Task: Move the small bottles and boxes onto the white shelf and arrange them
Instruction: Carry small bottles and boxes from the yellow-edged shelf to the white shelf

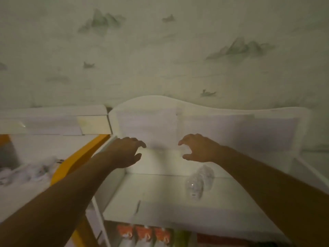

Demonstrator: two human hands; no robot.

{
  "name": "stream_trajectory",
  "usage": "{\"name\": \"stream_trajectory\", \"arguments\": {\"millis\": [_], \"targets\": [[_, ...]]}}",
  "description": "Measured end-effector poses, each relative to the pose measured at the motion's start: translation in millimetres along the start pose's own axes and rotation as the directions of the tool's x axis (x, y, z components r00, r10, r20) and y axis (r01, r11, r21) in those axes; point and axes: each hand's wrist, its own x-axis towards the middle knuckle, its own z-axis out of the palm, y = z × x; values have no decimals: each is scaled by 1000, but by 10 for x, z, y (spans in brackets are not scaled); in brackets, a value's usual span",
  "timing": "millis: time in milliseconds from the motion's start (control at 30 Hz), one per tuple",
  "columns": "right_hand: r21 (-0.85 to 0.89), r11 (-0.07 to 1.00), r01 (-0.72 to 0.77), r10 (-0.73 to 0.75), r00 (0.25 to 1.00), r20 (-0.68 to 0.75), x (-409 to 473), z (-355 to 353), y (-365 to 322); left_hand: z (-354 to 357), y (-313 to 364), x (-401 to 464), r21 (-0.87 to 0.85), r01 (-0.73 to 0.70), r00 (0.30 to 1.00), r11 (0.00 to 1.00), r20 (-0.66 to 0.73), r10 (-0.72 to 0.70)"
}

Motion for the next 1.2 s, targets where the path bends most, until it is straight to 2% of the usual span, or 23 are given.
{"name": "stream_trajectory", "arguments": {"millis": [100, 333, 433, 500, 633, 733, 900, 1100, 1200], "targets": [[39, 999, 32, -31, 999, -14, 265, -40, -717, -9, -642, -439, 24, 25, 999, 999, -34, -24], [133, 990, 52, -53, 999, 8, 742, 132, -2387, 355, -2034, -1532, -57, 122, 992, 991, -2, -123], [153, 985, 82, -83, 997, -1, 909, 271, -2935, 575, -2510, -1957, -114, 169, 984, 979, -30, -174], [143, 984, 109, -112, 994, 14, 992, 362, -3216, 717, -2749, -2199, -120, 198, 980, 973, -2, -199], [137, 982, 133, -136, 990, 19, 1280, 486, -3609, 967, -3144, -2479, -100, 243, 970, 965, 54, -239], [95, 983, 154, -156, 988, 12, 1537, 587, -3853, 1143, -3373, -2599, -81, 233, 970, 969, 94, -225], [125, 977, 172, -168, 985, -36, 2007, 759, -4251, 1491, -3887, -2678, -62, 241, 958, 968, 172, -228], [257, 952, 168, -174, 985, 3, 2720, 951, -4555, 1807, -4470, -2423, -67, 238, 945, 969, 247, -216], [242, 960, 137, -160, 984, 78, 3048, 1039, -4588, 1899, -4731, -2155, -49, 189, 949, 981, 265, -169]]}}
